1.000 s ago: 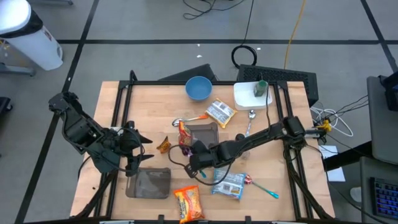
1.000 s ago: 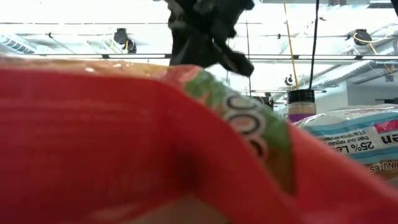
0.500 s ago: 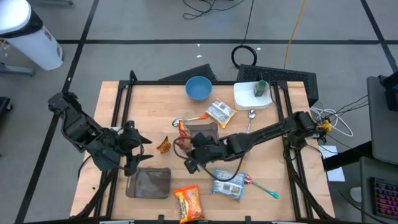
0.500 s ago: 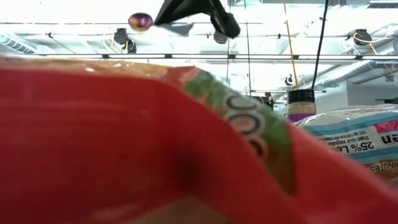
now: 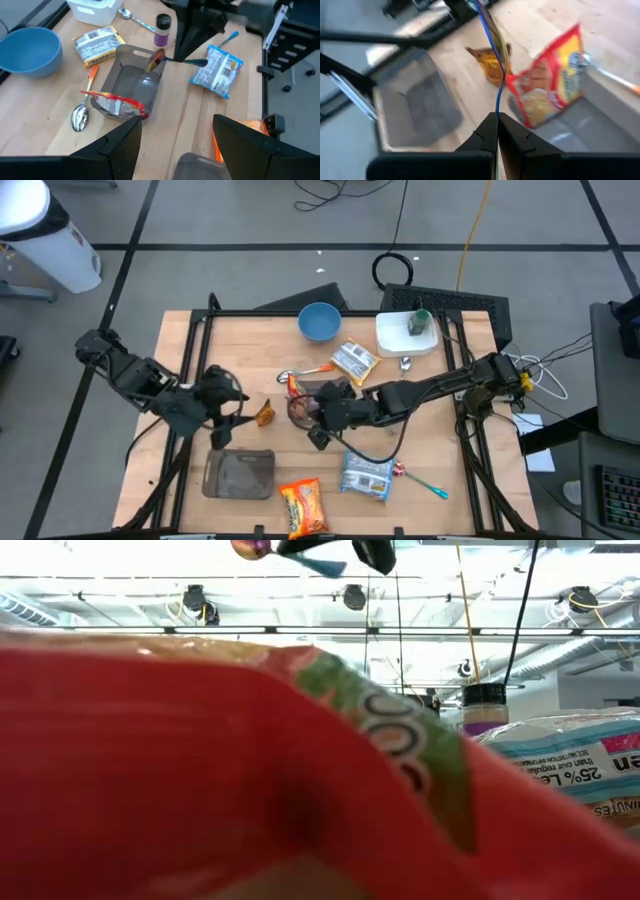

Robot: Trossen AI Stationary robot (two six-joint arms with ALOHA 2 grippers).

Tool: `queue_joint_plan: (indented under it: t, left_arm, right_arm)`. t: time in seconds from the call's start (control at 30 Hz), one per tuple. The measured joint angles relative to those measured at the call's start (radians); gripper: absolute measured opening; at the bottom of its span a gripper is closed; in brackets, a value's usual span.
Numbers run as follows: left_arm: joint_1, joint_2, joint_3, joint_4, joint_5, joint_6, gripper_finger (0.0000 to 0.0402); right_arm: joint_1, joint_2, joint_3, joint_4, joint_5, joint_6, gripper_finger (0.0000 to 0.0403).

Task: Pick & Place Food Item
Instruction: Put the left blue spoon into the bottom black bin

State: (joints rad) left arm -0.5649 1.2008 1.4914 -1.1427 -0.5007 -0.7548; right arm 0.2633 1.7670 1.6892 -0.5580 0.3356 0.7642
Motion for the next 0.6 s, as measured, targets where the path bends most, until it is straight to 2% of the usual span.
queue_joint_plan:
  t: [0.33,0.6]
  left_arm:
    - [0.163,0.021,0.000,0.151,0.133,0.011,0.0250]
    - [0.253,0.064,0.000,0.342,0.166,0.196,0.0250]
  right_arm:
    - [-0.042,-0.113,0.002,-0.061,-0.031,-0.179,0.0000]
    - [-0.066,-0.214,0.002,-0.045,-0.022,-0.268,0.0000]
